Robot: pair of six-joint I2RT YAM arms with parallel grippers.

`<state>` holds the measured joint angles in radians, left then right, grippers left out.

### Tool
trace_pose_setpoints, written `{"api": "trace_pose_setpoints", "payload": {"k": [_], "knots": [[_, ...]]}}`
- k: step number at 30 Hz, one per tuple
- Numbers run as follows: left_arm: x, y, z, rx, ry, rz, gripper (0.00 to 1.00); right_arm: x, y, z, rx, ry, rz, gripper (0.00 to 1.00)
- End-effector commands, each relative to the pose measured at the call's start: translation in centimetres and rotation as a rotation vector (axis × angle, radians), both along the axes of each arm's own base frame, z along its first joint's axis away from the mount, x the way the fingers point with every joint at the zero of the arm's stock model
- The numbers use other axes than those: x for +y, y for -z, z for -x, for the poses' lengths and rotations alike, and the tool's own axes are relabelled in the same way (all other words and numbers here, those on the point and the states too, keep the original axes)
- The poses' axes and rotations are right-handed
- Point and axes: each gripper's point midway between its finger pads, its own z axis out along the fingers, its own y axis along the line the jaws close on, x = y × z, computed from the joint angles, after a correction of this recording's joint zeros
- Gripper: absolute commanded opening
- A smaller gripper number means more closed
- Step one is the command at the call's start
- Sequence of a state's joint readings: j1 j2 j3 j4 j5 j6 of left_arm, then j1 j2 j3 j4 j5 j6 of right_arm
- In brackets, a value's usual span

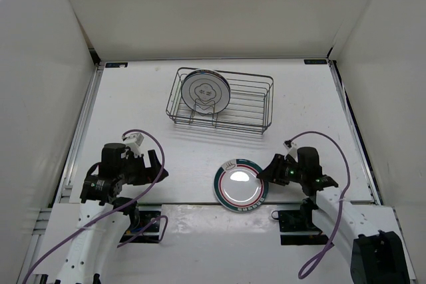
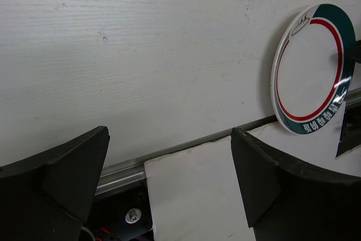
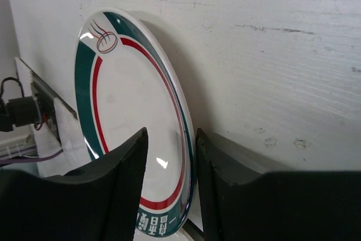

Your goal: Unload the plates from the dish rack

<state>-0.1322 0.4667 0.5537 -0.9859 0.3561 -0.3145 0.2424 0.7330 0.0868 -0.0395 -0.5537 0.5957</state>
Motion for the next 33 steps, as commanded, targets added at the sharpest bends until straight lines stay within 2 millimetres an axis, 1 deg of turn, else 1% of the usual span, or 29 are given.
{"api": "trace_pose_setpoints", "payload": {"k": [1,2,3,4,5,6,7,8,9,10,11,12,13,15,17,18,19,21,22,23,24,25,26,27,29,30,31,32,33], "knots": [[-0.2,-0.2,-0.2,-0.020,0.012,0.008,1.00,-1.0,-1.1,-0.6,-0.028,-0.014,0.095,0.43],[-0.1,-0.2,-0.3,-0.022,0.009,0.007,1.00,-1.5,-1.2,-1.0,-0.038,0.007,0.123,0.43],[-0.2,-0.3,-0.2,-0.019,0.010,0.010,1.00,-1.9,-2.4,-2.2,-0.079,0.036,0.158,0.47],[-0.1,-0.2,-0.3,-0.022,0.008,0.009,1.00,-2.6,-1.9,-1.4,-0.023,0.055,0.199,0.51],[-0.1,-0.3,-0.2,-0.024,0.009,0.009,1.00,-3.8,-1.7,-2.1,-0.025,0.111,0.264,0.56],[-0.1,-0.3,-0.2,-0.023,0.009,0.010,1.00,-4.1,-3.0,-2.7,-0.037,0.132,0.274,0.62],[-0.1,-0.3,-0.3,-0.026,0.010,0.008,1.00,-4.3,-3.3,-2.8,-0.033,0.155,0.277,0.69],[-0.2,-0.4,-0.2,-0.027,0.012,0.011,1.00,-4.9,-3.3,-2.9,-0.019,0.190,0.304,0.82],[-0.1,-0.3,-0.3,-0.028,0.009,0.007,1.00,-5.8,-4.0,-3.5,0.007,0.284,0.323,0.90],[-0.1,-0.4,-0.3,-0.034,0.009,0.008,1.00,-6.1,-4.0,-3.4,0.036,0.324,0.328,0.90],[-0.1,-0.3,-0.2,-0.025,0.007,0.009,1.00,-5.8,-4.5,-3.5,0.021,0.303,0.316,0.90],[-0.1,-0.4,-0.3,-0.034,0.009,0.007,1.00,-4.9,-4.8,-3.3,0.020,0.257,0.283,0.90],[-0.1,-0.3,-0.3,-0.030,0.009,0.009,1.00,-4.5,-5.3,-3.3,0.015,0.237,0.261,0.90],[-0.1,-0.3,-0.4,-0.026,0.006,0.005,1.00,-3.7,-7.0,-3.5,-0.016,0.210,0.218,0.90],[-0.1,-0.3,-0.3,-0.018,0.009,0.007,1.00,-3.5,-10.0,-4.3,-0.130,0.197,0.194,0.90],[-0.1,-0.3,-0.2,-0.017,0.011,0.008,1.00,-3.3,-11.4,-5.1,-0.194,0.198,0.176,0.90],[-0.2,-0.4,-0.3,-0.025,0.010,0.010,1.00,-2.4,-14.1,-5.8,-0.295,0.161,0.129,0.90],[-0.2,-0.5,-0.2,-0.031,0.012,0.013,1.00,-1.5,-16.2,-6.4,-0.368,0.116,0.086,0.90],[-0.2,-0.6,-0.2,-0.040,0.013,0.014,1.00,-1.1,-16.8,-6.3,-0.364,0.093,0.073,0.89],[-0.2,-0.8,-0.2,-0.055,0.011,0.016,1.00,-0.9,-16.4,-6.5,-0.312,0.079,0.086,0.84],[-0.2,-0.8,-0.1,-0.053,0.011,0.016,1.00,-0.6,-14.8,-6.4,-0.246,0.031,0.107,0.80],[-0.2,-0.9,-0.1,-0.061,0.008,0.018,1.00,-0.4,-12.7,-5.5,-0.132,0.002,0.120,0.77],[-0.1,-1.0,0.0,-0.076,0.008,0.017,1.00,-0.3,-11.0,-4.6,-0.066,-0.020,0.118,0.76],[-0.1,-1.2,-0.1,-0.084,0.002,0.020,1.00,-0.4,-8.7,-3.6,0.009,-0.027,0.125,0.74],[-0.1,-1.3,0.2,-0.101,-0.002,0.026,1.00,-0.4,-7.3,-3.1,0.023,-0.018,0.116,0.74],[-0.1,-1.3,0.2,-0.100,-0.005,0.029,1.00,-0.9,-5.7,-2.0,0.046,0.005,0.117,0.72],[-0.1,-1.4,0.3,-0.103,-0.004,0.030,1.00,-1.0,-5.2,-1.5,0.055,0.012,0.123,0.71],[-0.2,-1.4,0.4,-0.097,0.001,0.032,1.00,-1.5,-4.0,-1.0,0.080,0.032,0.144,0.71],[-0.2,-1.2,0.5,-0.078,0.003,0.034,1.00,-1.9,-3.5,-0.7,0.067,0.051,0.154,0.70]]}}
